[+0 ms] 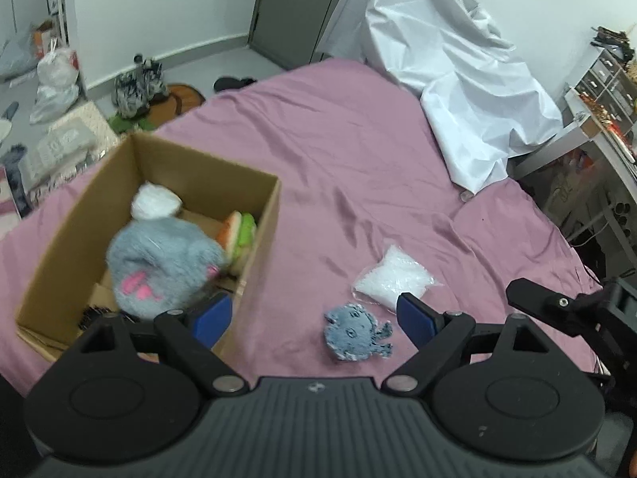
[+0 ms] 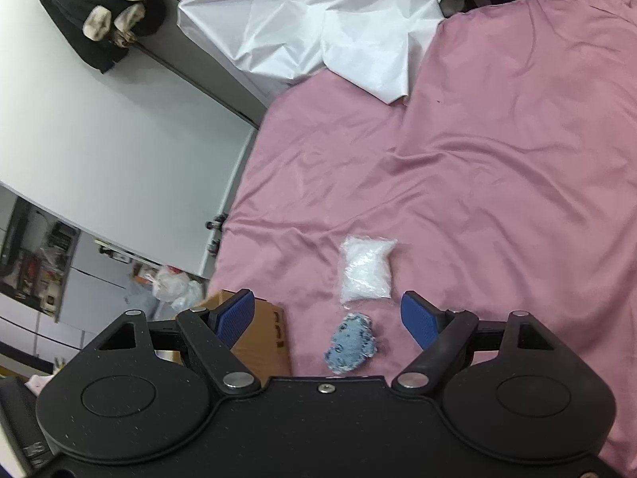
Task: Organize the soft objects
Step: 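Move both tools toward the grey-blue octopus plush and clear bead bag, then grasp the octopus plush with left tool while right tool grasps the clear bead bag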
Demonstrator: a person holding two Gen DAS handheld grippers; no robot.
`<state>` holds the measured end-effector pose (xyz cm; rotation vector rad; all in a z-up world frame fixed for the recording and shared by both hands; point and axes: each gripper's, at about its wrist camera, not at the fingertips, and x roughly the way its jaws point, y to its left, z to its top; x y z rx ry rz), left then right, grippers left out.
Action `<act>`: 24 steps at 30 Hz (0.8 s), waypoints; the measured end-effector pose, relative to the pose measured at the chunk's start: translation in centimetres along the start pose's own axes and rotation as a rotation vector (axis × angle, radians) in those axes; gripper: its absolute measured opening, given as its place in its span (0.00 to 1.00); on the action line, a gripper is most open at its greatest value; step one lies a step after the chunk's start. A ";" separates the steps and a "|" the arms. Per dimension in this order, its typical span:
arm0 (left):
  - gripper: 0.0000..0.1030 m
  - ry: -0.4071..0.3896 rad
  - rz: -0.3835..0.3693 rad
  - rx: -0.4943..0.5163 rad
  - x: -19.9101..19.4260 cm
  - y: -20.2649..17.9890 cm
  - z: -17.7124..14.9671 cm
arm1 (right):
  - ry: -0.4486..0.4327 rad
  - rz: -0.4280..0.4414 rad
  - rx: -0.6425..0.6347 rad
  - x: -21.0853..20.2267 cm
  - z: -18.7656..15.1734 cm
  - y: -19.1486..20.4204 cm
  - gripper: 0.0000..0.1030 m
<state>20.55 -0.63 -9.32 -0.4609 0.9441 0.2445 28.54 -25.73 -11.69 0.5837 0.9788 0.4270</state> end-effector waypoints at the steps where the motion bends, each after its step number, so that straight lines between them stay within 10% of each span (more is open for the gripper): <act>1: 0.86 0.007 -0.009 -0.009 0.4 -0.3 -0.2 | 0.002 0.002 -0.004 0.1 0.0 -0.1 0.78; 10: 0.79 0.050 0.026 -0.084 4.2 -1.9 -1.4 | 0.047 0.001 0.048 1.9 0.2 -2.1 0.58; 24: 0.61 0.099 0.075 -0.106 8.3 -3.4 -2.3 | 0.073 0.033 0.156 4.4 1.6 -4.5 0.55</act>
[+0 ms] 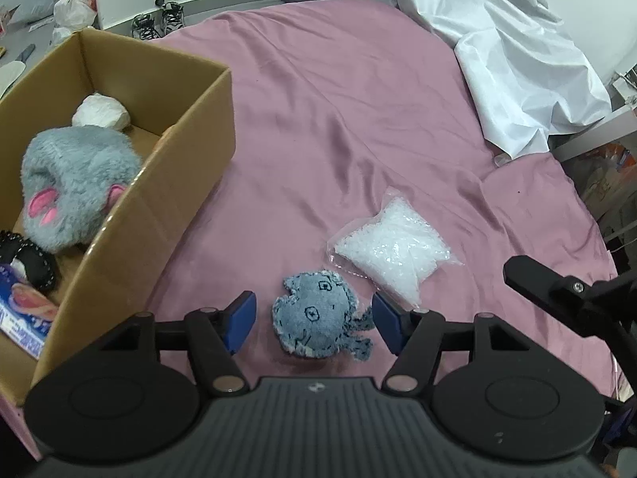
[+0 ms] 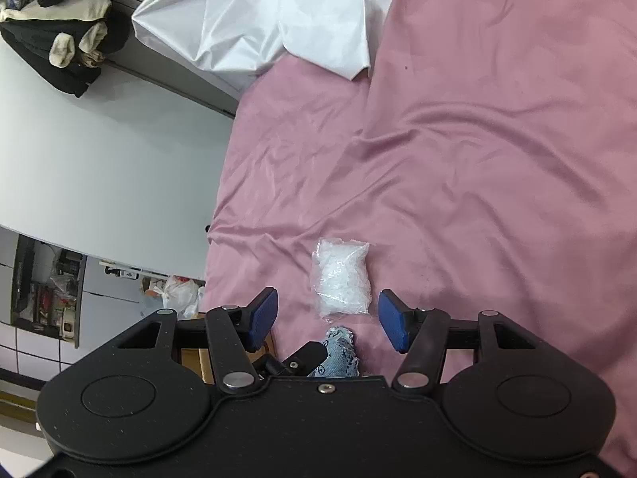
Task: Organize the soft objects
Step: 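Grasp the octopus plush with left tool while right tool grasps the clear bead bag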
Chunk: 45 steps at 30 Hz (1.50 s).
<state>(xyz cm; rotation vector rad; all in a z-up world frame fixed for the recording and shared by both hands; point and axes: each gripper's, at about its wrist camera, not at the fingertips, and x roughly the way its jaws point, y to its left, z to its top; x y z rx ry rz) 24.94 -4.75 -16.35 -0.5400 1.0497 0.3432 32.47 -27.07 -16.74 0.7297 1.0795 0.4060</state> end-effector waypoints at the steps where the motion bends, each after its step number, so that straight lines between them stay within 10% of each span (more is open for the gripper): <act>1: 0.59 0.003 0.002 -0.004 0.2 0.1 0.1 | 0.006 0.004 0.004 0.2 0.1 -0.2 0.55; 27: 0.25 0.062 0.009 -0.015 2.5 0.3 1.8 | 0.093 -0.070 -0.049 6.0 0.0 0.0 0.55; 38: 0.25 0.025 0.013 -0.001 0.5 0.9 2.3 | 0.103 -0.077 -0.114 6.0 -0.2 0.6 0.12; 45: 0.25 -0.047 -0.009 0.016 -2.9 1.2 3.0 | 0.034 -0.031 -0.149 2.9 -0.1 2.0 0.07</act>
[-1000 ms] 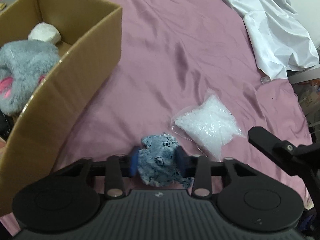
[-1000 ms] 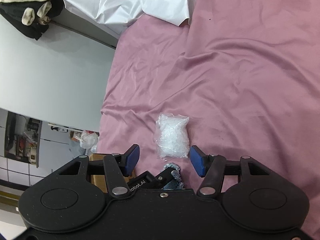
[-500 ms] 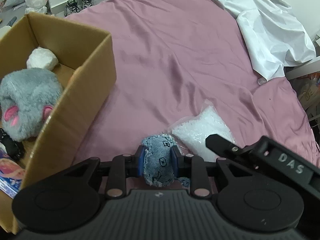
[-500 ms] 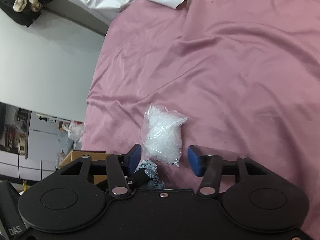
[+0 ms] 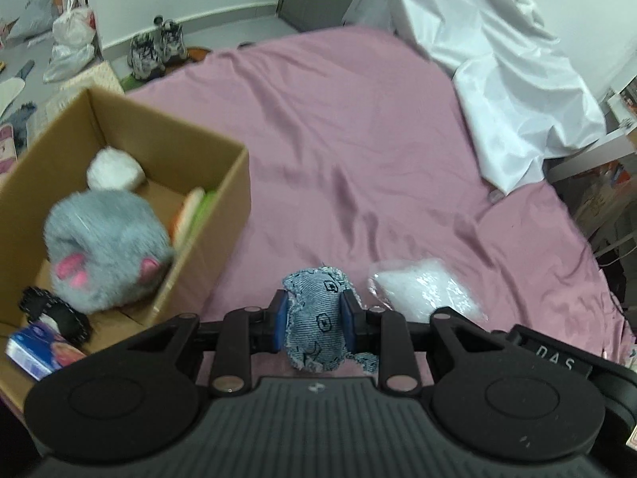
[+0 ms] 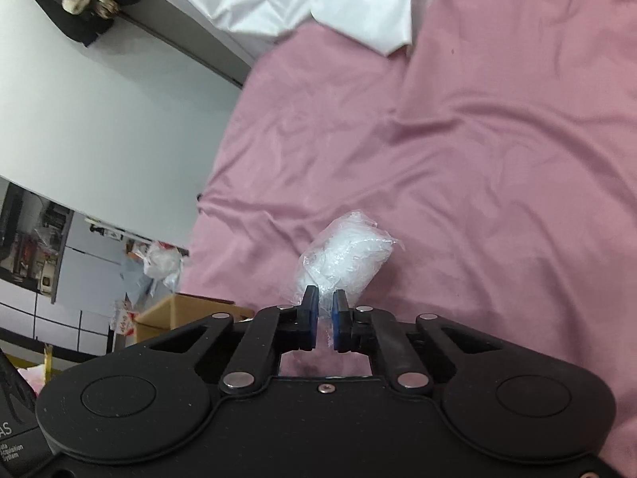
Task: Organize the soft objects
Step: 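Grasp the octopus plush with left tool while right tool grasps the clear bead bag, then carry the octopus plush with left tool while right tool carries the bead bag over the box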
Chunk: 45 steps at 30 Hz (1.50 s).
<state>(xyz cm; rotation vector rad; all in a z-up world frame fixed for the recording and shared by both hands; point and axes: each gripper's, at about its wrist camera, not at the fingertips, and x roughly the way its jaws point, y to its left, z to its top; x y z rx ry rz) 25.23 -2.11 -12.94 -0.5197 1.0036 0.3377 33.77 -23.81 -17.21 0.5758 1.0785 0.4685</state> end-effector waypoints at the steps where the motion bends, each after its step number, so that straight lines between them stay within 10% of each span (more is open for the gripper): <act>1: 0.25 -0.013 -0.001 0.004 -0.5 0.0 0.1 | -0.008 0.004 0.003 -0.4 0.1 0.0 0.07; 45: 0.25 -0.205 0.062 -0.163 -12.8 14.2 2.2 | 0.006 0.219 -0.340 -4.6 -7.2 13.1 0.06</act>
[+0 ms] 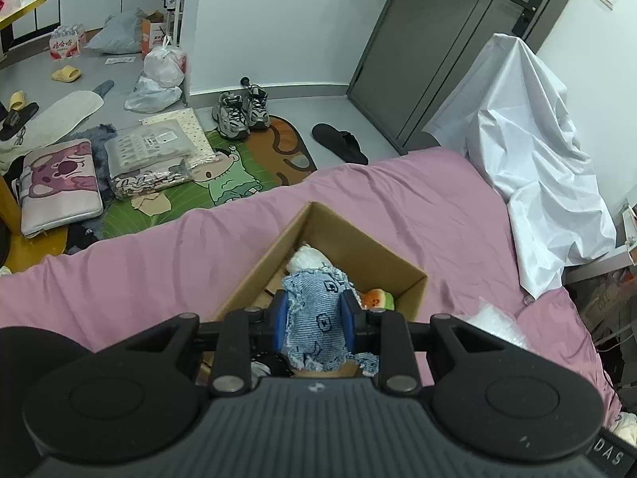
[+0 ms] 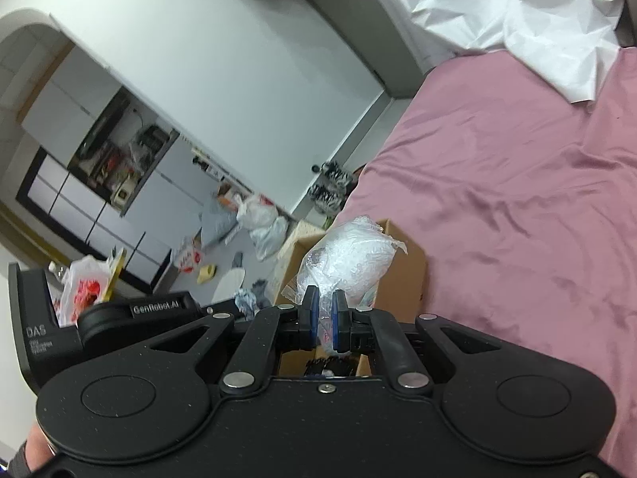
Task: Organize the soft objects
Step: 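Carry the octopus plush with left tool while right tool carries the bead bag over the box, then open both tools to release the octopus plush and bead bag into the box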
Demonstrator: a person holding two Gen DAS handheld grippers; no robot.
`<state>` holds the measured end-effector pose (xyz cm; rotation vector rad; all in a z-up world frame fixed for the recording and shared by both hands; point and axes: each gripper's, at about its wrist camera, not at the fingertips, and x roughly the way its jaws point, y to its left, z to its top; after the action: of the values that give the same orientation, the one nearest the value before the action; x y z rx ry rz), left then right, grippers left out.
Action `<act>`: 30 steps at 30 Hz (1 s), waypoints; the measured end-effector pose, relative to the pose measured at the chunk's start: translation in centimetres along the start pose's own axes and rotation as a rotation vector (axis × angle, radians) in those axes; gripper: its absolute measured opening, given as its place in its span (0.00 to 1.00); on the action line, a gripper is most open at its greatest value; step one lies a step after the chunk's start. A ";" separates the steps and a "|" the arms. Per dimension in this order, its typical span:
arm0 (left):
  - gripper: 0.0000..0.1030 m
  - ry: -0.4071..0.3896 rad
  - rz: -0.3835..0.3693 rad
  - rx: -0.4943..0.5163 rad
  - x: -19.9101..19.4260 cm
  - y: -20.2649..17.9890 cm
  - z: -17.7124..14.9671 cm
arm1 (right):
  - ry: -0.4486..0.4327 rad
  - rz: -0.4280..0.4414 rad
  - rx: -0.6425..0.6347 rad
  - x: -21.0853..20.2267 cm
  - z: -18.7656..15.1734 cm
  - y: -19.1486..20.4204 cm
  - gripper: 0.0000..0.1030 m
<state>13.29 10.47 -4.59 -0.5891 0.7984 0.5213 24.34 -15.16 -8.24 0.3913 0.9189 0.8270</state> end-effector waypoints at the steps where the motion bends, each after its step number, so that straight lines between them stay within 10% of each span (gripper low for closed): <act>1: 0.25 0.000 0.000 -0.003 0.0 0.3 0.1 | 0.008 0.001 -0.005 0.1 -0.2 0.3 0.06; 18: 0.25 0.068 -0.011 -0.074 2.0 4.8 0.7 | 0.165 -0.018 -0.069 3.4 -3.5 2.8 0.07; 25: 0.26 0.089 -0.013 -0.069 2.6 5.5 0.4 | 0.154 -0.029 -0.062 3.1 -3.3 2.9 0.46; 30: 0.26 0.107 -0.013 -0.054 3.2 5.3 0.0 | 0.102 -0.056 -0.001 1.8 -2.1 1.2 0.49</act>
<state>11.84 15.01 -8.64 -0.6758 0.8832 0.5040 22.69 -13.15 -9.66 0.3239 1.0198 0.8016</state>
